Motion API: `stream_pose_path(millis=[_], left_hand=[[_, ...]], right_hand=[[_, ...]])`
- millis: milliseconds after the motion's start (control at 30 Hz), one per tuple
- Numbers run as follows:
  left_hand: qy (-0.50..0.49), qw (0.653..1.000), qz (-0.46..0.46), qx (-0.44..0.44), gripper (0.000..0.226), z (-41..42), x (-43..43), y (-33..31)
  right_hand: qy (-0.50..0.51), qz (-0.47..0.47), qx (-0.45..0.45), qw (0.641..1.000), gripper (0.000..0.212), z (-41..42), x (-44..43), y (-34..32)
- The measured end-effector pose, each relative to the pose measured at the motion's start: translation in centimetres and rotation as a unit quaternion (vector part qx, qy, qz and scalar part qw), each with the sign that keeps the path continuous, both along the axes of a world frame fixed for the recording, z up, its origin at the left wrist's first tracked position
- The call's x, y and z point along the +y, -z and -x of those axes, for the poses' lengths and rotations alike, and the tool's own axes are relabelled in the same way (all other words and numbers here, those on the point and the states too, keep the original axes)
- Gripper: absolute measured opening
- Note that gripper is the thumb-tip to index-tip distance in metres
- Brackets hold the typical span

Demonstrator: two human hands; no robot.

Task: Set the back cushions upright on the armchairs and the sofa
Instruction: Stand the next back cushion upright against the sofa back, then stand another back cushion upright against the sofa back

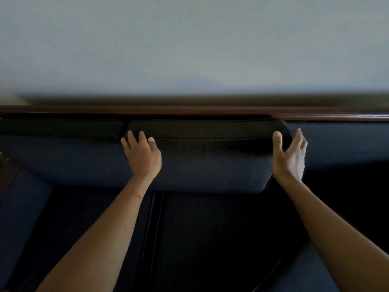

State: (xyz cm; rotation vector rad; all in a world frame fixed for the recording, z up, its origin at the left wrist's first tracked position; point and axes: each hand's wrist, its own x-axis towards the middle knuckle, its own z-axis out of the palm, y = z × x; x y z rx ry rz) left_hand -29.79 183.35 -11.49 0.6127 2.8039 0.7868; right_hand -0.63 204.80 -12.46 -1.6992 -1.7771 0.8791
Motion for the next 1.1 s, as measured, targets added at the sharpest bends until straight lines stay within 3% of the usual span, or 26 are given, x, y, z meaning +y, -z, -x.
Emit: stream_pose_path(millis=[100, 200, 367, 500, 700, 833, 933, 1033, 1100], left_hand=[[0.062, 0.998, -0.032, -0.006, 0.052, -5.7, 0.3, -0.6], [0.128, 0.989, -0.069, -0.022, 0.045, -13.1, 0.7, -0.2], [0.204, 0.97, -0.067, -0.116, 0.038, -26.8, 0.5, 2.9], [0.236, 0.957, -0.01, -0.167, 0.041, -37.4, -0.5, 6.9], [0.263, 0.932, 0.158, -0.191, 0.057, -48.1, -3.1, 14.3], [0.252, 0.922, 0.256, -0.142, 0.072, -50.7, -4.3, 18.1], [0.24, 0.93, 0.253, -0.113, 0.076, -50.9, -4.3, 20.2], [0.258, 0.928, 0.263, -0.057, 0.083, -50.5, -4.1, 21.6], [0.271, 0.924, 0.267, -0.042, 0.085, -50.0, -4.0, 22.2]], right_hand=[[-0.006, 0.027, 0.016, 0.999, 0.073, -4.0, -3.0, -0.6], [-0.032, 0.033, -0.024, 0.999, 0.067, -10.1, -6.6, 0.7], [-0.045, 0.089, -0.085, 0.991, 0.066, -22.9, -12.2, 4.7], [0.001, 0.13, -0.128, 0.983, 0.067, -33.7, -14.7, 8.0], [0.109, 0.205, -0.157, 0.96, 0.067, -46.4, -17.6, 13.6], [0.171, 0.241, -0.12, 0.948, 0.078, -49.8, -19.7, 16.8], [0.211, 0.233, -0.045, 0.948, 0.088, -49.7, -20.7, 18.2], [0.295, 0.272, 0.038, 0.915, 0.107, -49.4, -21.3, 19.0], [0.332, 0.304, 0.067, 0.89, 0.101, -49.4, -21.8, 19.4]])
